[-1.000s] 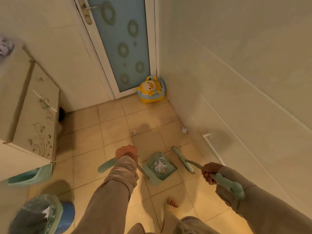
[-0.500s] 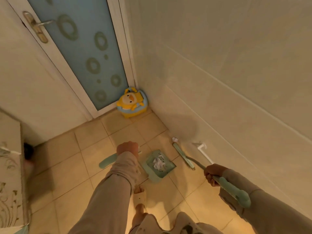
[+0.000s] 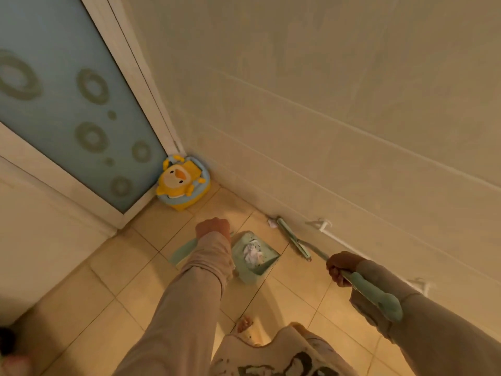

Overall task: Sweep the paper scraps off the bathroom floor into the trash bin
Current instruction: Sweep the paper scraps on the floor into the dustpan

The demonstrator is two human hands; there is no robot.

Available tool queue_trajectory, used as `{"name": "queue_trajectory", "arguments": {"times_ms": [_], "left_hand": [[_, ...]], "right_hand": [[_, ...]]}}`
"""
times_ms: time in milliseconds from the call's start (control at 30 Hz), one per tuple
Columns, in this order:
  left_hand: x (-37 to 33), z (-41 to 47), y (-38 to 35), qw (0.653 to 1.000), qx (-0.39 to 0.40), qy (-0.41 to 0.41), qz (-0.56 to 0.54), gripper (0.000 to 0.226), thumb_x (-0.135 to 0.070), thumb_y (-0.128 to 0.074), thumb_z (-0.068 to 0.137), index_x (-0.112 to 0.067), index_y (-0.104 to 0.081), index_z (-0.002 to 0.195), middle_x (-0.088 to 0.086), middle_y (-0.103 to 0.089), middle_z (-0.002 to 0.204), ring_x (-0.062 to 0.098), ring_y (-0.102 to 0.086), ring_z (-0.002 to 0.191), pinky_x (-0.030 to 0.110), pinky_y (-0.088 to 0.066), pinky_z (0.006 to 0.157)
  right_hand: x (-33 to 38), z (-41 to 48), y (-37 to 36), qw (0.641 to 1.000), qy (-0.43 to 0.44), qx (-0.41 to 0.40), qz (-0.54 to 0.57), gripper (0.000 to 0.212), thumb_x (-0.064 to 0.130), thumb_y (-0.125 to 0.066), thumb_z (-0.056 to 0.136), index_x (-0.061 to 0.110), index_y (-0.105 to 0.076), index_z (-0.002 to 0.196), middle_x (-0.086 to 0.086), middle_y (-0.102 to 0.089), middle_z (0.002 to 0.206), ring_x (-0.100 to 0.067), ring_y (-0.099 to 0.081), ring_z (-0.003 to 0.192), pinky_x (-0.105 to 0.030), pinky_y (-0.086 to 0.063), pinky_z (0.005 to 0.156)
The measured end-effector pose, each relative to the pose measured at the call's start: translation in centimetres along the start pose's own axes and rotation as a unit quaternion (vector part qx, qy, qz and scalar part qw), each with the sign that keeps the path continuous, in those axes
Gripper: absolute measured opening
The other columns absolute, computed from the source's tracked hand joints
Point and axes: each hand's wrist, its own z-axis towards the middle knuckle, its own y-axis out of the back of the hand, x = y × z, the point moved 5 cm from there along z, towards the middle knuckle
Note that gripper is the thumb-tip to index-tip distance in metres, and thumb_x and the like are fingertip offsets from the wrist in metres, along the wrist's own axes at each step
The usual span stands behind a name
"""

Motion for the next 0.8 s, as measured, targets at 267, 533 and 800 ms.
{"name": "queue_trajectory", "arguments": {"times_ms": [267,533,800], "left_hand": [[0.6,2.8,0.1,0.999,0.021,-0.028,0.010,0.023,-0.022,-0.054,0.092,-0.018,-0.062,0.114,0.001,-0.065,0.119,0.018,-0.061,0.112,0.027,-0.044,0.084],[1.7,4.8,0.6,1.000,0.031,0.000,0.002,0.022,-0.026,-0.054,0.093,-0.019,-0.063,0.111,-0.001,-0.067,0.115,0.016,-0.062,0.109,0.026,-0.037,0.075],[2.3,5.9,0.2,0.999,0.040,0.013,0.012,0.020,-0.022,-0.054,0.093,-0.019,-0.065,0.110,-0.001,-0.068,0.115,0.016,-0.063,0.108,0.026,-0.044,0.081]], "right_hand": [[2.8,0.4,0.0,0.999,-0.020,-0.027,-0.005,0.035,-0.003,-0.035,0.093,0.006,-0.038,0.059,-0.002,-0.035,0.021,-0.010,-0.032,0.013,-0.005,-0.030,0.031],[5.4,2.6,-1.3,0.993,-0.030,-0.025,-0.108,0.035,-0.003,-0.036,0.093,0.004,-0.039,0.059,-0.003,-0.035,0.020,-0.010,-0.032,0.014,-0.012,-0.030,0.035],[4.2,4.0,-3.9,0.957,-0.025,-0.017,-0.290,0.027,0.001,-0.042,0.091,0.007,-0.038,0.066,-0.005,-0.043,0.059,-0.012,-0.041,0.050,-0.020,-0.035,0.048]]}}
